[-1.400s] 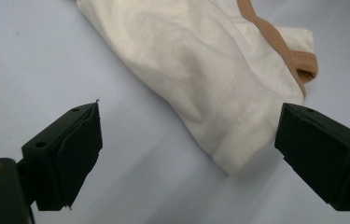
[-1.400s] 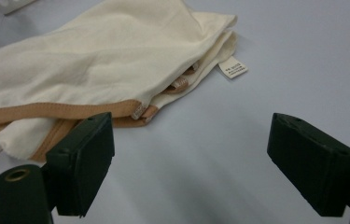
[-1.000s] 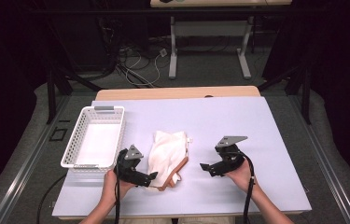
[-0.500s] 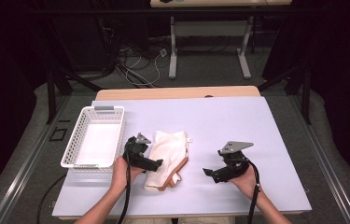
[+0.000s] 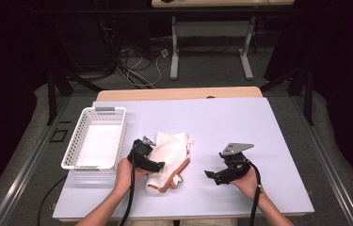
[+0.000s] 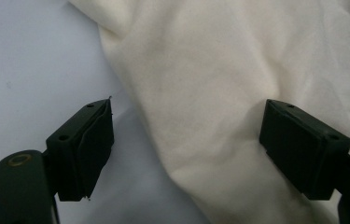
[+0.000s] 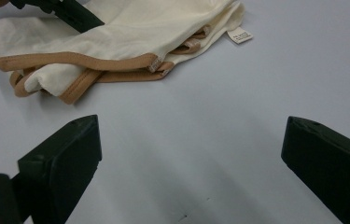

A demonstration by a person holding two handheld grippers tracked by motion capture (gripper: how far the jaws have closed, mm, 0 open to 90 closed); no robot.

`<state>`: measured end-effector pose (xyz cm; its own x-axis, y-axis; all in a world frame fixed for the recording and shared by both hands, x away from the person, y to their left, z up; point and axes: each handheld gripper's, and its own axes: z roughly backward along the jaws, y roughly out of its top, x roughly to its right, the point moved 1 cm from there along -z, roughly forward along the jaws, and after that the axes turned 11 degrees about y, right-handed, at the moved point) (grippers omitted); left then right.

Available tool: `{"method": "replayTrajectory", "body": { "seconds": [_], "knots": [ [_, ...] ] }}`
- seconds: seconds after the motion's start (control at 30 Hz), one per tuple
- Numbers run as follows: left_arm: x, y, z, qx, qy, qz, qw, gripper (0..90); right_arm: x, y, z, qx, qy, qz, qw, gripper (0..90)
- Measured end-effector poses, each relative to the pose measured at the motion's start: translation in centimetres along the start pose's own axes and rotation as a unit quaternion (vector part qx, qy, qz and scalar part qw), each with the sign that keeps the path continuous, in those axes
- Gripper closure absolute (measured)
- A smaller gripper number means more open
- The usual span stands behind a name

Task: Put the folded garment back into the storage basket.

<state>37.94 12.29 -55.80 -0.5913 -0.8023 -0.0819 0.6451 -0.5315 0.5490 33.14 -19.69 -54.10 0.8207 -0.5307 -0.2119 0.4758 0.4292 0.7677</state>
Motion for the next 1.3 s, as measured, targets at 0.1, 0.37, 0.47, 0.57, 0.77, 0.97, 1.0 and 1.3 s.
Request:
{"method": "replayTrajectory", "body": {
  "seconds": [0.1,0.37,0.47,0.57,0.77,0.97,1.0,1.3],
  "knots": [
    [0.2,0.0,0.2,0.005,-0.007,-0.006,0.9999,27.2,0.1,0.0,0.0,0.000,0.000,0.003,1.0000,4.5],
    [1.0,0.1,0.2,0.021,-0.017,-0.004,0.9996,45.7,0.0,0.1,-0.2,0.003,0.002,0.003,1.0000,4.5],
    [1.1,0.2,0.0,0.030,-0.020,0.002,0.9994,52.1,0.0,0.1,-0.1,-0.003,0.001,0.004,1.0000,4.5],
    [1.1,0.2,0.0,0.033,-0.024,-0.002,0.9992,58.7,0.0,0.1,-0.1,-0.002,-0.001,0.003,1.0000,4.6],
    [1.3,0.2,-0.2,0.040,-0.050,0.002,0.9979,74.5,0.0,0.1,-0.1,-0.005,-0.002,0.004,1.0000,5.0],
    [0.9,0.2,-0.2,0.039,-0.071,0.001,0.9967,81.6,0.0,0.1,-0.1,-0.009,0.002,0.006,0.9999,5.3],
    [0.9,0.2,-0.3,0.042,-0.072,0.003,0.9965,81.9,0.0,0.1,-0.1,-0.010,0.000,0.006,0.9999,5.4],
    [0.6,0.3,-0.1,0.046,-0.091,0.012,0.9947,82.2,0.3,0.0,0.1,-0.010,-0.003,0.006,0.9999,5.6]
  ]
}}
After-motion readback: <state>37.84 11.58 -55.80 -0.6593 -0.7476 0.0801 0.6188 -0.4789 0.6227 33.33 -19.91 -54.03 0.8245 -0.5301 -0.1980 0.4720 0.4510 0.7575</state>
